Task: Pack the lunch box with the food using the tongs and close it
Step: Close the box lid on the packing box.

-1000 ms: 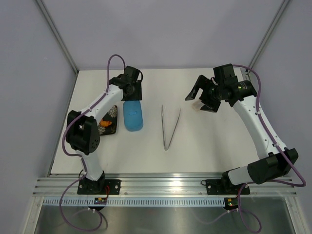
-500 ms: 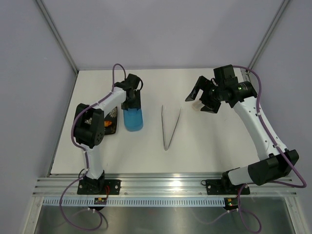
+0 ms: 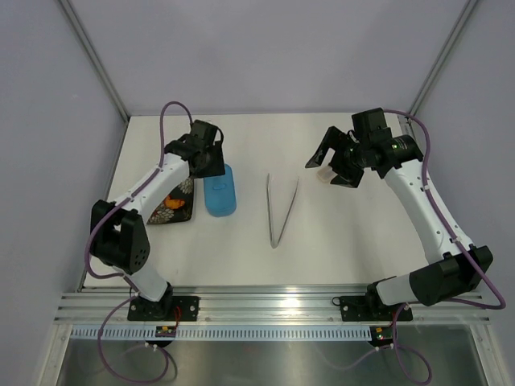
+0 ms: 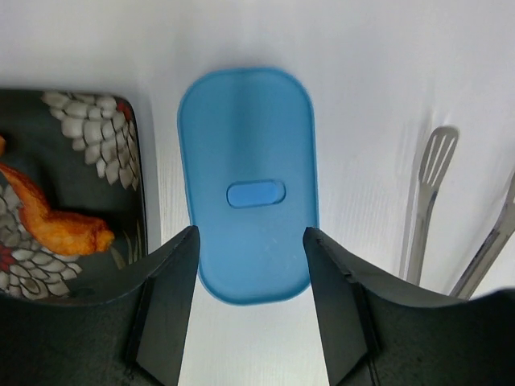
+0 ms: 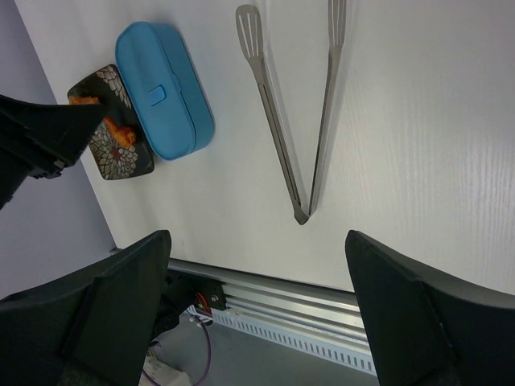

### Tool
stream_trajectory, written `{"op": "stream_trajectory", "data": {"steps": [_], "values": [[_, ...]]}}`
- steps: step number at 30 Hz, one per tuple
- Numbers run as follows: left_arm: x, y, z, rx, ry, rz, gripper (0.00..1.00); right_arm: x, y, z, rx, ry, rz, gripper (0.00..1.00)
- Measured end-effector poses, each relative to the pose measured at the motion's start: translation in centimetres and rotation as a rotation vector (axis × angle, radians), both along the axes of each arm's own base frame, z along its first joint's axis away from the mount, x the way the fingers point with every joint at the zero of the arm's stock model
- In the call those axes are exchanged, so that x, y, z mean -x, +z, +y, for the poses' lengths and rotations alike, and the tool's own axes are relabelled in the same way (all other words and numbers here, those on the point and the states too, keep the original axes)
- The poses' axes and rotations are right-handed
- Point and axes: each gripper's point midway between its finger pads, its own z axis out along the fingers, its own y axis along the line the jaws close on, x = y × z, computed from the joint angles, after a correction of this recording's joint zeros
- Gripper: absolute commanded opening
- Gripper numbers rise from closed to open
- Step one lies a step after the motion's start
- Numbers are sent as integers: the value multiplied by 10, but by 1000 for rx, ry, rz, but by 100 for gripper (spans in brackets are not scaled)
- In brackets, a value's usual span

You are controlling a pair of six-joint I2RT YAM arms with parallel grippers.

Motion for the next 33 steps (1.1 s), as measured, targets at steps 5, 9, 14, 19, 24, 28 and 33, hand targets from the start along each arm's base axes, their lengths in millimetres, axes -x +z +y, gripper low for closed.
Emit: {"op": "stream_trajectory", "data": {"steps": [5,9,14,19,24,28,33], "values": [[40,-77,3,-37,-7,191,57,1,-5,0,0,-1,13,97],[44,-94,-11,-39,-33,215,57,2,-5,0,0,0,16,97],[51,-88,-5,-81,-25,237,57,2,-5,0,0,0,15,97],[24,-37,-9,-65,-7,120,58,2,-5,0,0,0,16,97],[4,4,-15,-28,1,2,59,2,-6,0,0,0,16,97],[-3,-9,-14,-46,10,19,59,2,-6,0,0,1,16,97],[-14,-64,-12,-91,24,120,59,3,-9,0,3,1,25,97]]}}
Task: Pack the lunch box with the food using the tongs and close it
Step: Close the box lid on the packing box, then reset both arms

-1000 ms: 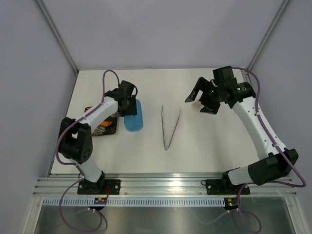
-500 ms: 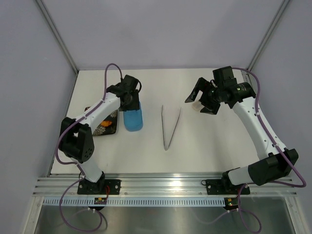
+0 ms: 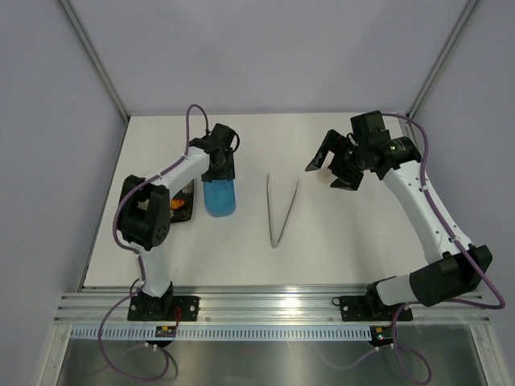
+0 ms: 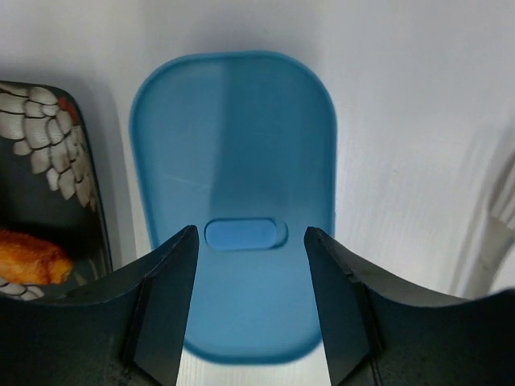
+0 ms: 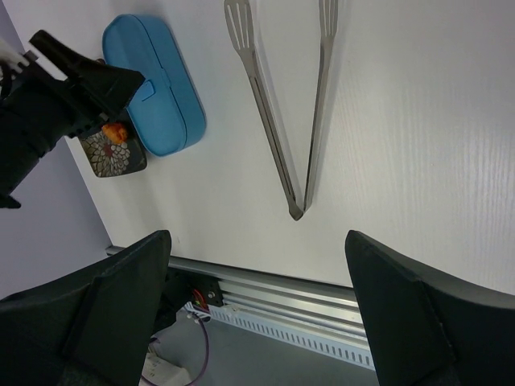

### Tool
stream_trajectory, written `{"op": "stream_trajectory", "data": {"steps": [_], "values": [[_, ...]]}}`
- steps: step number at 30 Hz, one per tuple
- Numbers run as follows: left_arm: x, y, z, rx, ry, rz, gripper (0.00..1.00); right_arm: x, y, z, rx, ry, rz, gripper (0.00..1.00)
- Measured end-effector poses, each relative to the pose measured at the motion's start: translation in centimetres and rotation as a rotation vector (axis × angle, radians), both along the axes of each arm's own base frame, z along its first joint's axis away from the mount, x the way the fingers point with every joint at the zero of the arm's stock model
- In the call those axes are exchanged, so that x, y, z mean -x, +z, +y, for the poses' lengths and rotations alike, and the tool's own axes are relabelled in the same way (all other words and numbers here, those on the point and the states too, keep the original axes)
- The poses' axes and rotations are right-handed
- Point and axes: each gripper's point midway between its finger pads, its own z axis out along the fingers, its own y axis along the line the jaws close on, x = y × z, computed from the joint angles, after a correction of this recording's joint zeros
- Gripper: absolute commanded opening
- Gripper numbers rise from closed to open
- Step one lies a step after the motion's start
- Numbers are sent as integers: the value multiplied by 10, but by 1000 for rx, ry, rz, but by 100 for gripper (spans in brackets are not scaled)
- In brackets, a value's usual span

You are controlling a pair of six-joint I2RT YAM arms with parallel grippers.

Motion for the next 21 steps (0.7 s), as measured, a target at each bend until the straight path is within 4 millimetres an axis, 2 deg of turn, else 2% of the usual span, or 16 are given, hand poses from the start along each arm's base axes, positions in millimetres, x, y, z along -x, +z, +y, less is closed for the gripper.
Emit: {"op": "stream_trajectory", "data": {"steps": [3,6,8,12,15,19,21], "values": [[0,-36,0,-13,3,78,58,2,-3,-1,2,-1,7,97],[-16,-27,-4,-2,1,43,57,3,-2,-1,1,-1,3,97],[-15,-31,-4,-6,2,55,58,4,0,-2,1,-2,-3,97],[-6,-17,2,-20,-3,60,59,5,3,-3,1,-5,-13,97],[1,20,8,-22,-7,12,61,5,3,-3,4,-6,-13,97],[0,111,11,43,-18,-202,66,4,0,-10,44,-18,-19,99],[9,153,15,81,-26,-302,71,4,-3,-17,81,-29,-18,100]]}}
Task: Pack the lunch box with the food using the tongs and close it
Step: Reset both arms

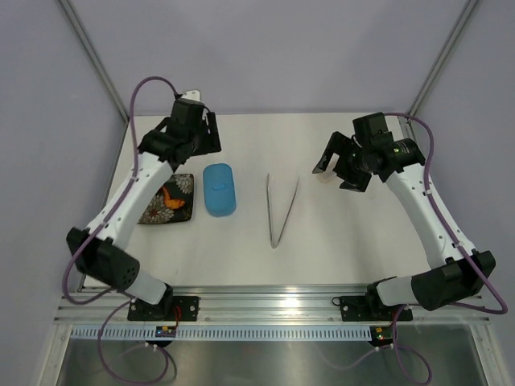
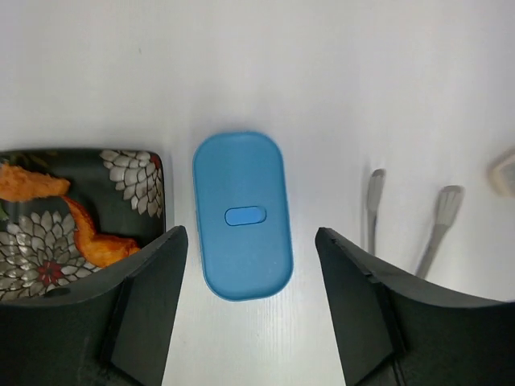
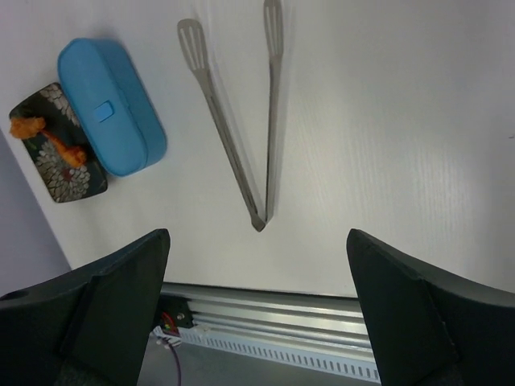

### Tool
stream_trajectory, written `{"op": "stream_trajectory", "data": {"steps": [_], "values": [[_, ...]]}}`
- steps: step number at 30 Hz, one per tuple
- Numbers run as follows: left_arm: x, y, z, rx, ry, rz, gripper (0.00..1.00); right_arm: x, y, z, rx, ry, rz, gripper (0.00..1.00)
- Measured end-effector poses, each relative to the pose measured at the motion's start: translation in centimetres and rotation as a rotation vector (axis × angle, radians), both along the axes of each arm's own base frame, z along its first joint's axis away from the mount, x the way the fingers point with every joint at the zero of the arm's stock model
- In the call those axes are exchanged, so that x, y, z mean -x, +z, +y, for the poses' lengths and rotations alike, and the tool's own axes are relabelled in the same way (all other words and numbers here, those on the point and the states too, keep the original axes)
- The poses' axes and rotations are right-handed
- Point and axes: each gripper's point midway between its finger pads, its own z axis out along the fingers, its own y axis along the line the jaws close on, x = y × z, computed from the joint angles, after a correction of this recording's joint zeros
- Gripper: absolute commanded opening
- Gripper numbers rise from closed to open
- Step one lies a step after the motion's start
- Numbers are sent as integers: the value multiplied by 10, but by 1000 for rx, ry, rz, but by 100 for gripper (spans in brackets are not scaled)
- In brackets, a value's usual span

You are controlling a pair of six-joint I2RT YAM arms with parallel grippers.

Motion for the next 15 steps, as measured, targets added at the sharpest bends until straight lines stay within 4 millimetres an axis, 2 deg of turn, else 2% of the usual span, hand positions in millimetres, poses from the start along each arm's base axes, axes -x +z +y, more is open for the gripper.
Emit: {"op": "stream_trajectory", "data": {"steps": [2,4,5,8,15], "values": [[13,41,4,45,-18,-112,78,-1,-2,-10,56,-22,-5,99],[31,69,7,87,-44,-197,82,-1,-3,-23,115,-49,-16,99],[40,77,9,106,-58,-223,83,0,-3,-30,148,-63,-22,99],[62,80,9,138,-97,-240,86,3,3,-50,232,-112,-60,99],[82,47,4,153,-152,-156,91,13,30,-82,325,-202,-177,100]]}}
